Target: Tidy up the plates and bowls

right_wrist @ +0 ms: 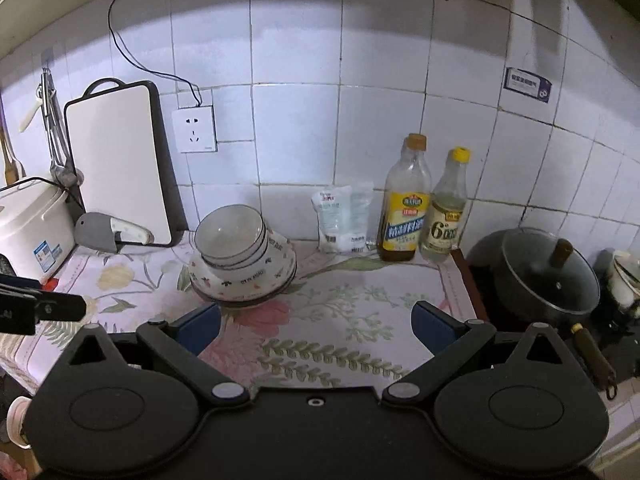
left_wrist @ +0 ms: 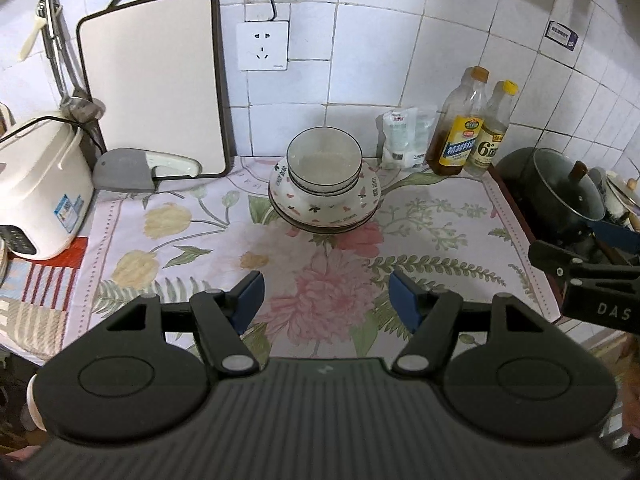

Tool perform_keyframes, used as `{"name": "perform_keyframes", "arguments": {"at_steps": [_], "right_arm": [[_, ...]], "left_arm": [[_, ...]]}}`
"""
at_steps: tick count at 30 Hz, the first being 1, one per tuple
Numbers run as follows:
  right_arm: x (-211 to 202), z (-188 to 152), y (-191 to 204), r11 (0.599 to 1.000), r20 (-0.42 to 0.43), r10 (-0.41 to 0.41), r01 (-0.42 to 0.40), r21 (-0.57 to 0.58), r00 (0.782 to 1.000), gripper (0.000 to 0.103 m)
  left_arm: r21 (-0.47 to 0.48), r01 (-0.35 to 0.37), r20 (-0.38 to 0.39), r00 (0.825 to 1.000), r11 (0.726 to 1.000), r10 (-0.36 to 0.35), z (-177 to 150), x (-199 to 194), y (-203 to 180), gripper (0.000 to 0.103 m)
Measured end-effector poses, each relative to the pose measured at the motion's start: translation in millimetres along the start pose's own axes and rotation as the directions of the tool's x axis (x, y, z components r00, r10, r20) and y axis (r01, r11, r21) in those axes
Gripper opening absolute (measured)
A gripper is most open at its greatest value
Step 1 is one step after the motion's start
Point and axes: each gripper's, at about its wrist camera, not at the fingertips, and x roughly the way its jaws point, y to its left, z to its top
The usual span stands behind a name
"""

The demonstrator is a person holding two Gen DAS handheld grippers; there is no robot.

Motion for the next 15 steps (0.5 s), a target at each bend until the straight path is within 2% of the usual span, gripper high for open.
{"name": "perform_keyframes", "arguments": {"at_steps": [4,6,10,15], "right_arm": [[-10,-7,1,1.0,-0.019,-0.012,0.012,0.012,1.0,0.103],[-15,-8,2,1.0,-0.029,-0.015,0.015,0.02,0.999,0.103],[-27,-10,1,0.999,-0.031,-0.016,0.017,0.03,0.999,0.103],[-42,-13,1,0.999,-0.03,-0.04,0.04,0.0,0.999,0.103]], "left_arm": [[-0.017,-0.004,0.025,1.0,1.0,0.005,-7,-15,3,0.079],[-0.014,-0.012,0.045,0.999,1.0,0.013,-11,-23,3,0.081],[0.001,-0.013,0.036,0.999,1.0,0.013,-17,-32,0,0.084],[0.013,-0.034,0.065,0.997,0.999,0.033,-24,-43,-6,0.092]]}}
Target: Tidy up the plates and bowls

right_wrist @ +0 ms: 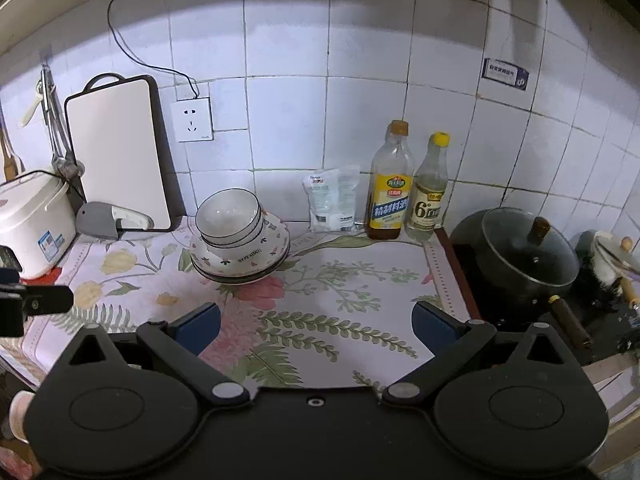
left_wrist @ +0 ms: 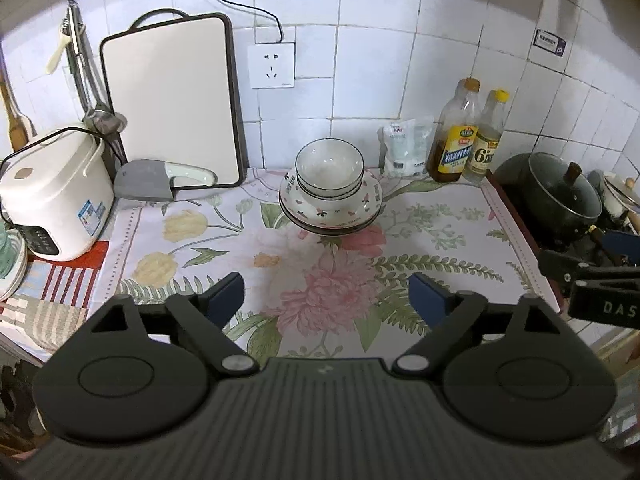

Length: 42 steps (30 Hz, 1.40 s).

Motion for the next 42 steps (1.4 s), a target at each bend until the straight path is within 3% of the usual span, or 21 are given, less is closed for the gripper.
{"name": "perform_keyframes", "arguments": {"at_steps": [9,23,32,42], "right_arm": [[-19,-3,4,1.0,0.032,-0.023,0.024,-0.01,0.999,0.103],[-25,-7,15,1.0,0.024,0.023,-0.023,-0.001,0.999,0.103],[-29,-6,16,1.0,0.044,0.019,-0.019,0.001,0.999,0.103],[-25,-11,19,1.0,0.026,0.014,-0.014,0.027,1.0,0.103]], "left_arm": [[-0.031,-0.019,0.025,1.0,0.999,0.019,-8,-19,-1,0.094],[-0.063,-0.075,0.099,0.992,0.995,0.081,-10,-39,5,0.098],[-0.007,-0.118,0.082,0.99,0.993,0.118,-12,-35,-3,0.101],[0.025,-0.112,0.077,0.991,0.993,0.109,-16,-25,-13,0.101]]}}
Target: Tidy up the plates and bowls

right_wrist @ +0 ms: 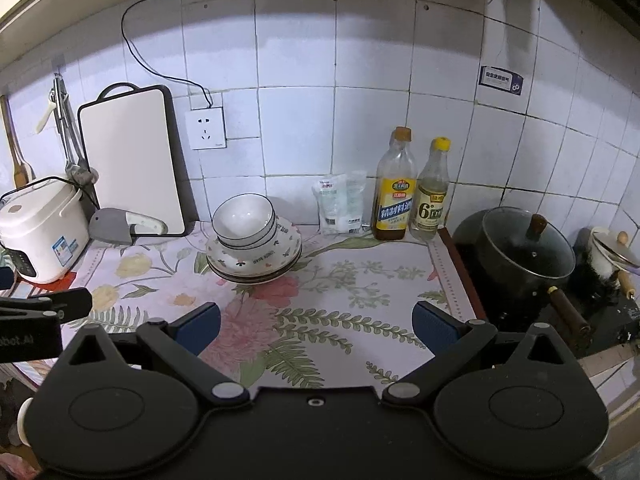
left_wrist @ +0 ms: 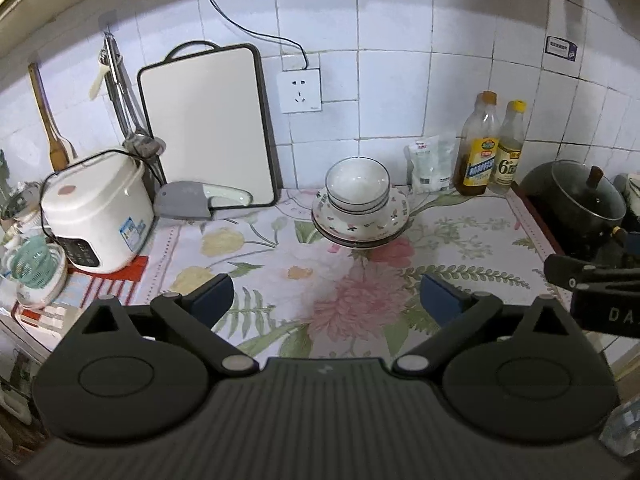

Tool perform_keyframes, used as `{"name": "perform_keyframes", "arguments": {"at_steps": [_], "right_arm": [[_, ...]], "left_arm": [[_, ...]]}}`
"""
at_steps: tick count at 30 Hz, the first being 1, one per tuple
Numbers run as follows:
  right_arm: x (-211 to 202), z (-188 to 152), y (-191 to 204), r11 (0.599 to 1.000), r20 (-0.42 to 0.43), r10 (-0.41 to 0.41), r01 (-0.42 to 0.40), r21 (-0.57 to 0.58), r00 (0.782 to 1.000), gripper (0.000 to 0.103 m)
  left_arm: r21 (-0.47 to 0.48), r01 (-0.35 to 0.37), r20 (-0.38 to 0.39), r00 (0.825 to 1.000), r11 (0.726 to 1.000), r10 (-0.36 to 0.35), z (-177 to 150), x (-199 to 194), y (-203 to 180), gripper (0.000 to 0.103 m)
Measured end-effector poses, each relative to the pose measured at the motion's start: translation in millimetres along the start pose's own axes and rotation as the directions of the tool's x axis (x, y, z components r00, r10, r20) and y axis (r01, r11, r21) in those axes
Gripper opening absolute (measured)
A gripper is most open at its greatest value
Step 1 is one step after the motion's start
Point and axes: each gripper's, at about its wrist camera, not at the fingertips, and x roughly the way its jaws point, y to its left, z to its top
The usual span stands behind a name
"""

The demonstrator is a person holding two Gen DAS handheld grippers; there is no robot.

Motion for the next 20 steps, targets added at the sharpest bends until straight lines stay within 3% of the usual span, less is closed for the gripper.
{"name": "perform_keyframes", "arguments": {"at_steps": [20], "right_arm": [[5.0,-1.0,-6.8,1.0,-0.015,-0.012,0.012,-0.013,1.0,0.103]], "left_arm": [[-0.014,0.014,0.015,1.0,1.0,-0.014,1.2,-2.7,0.2,0.101]]}}
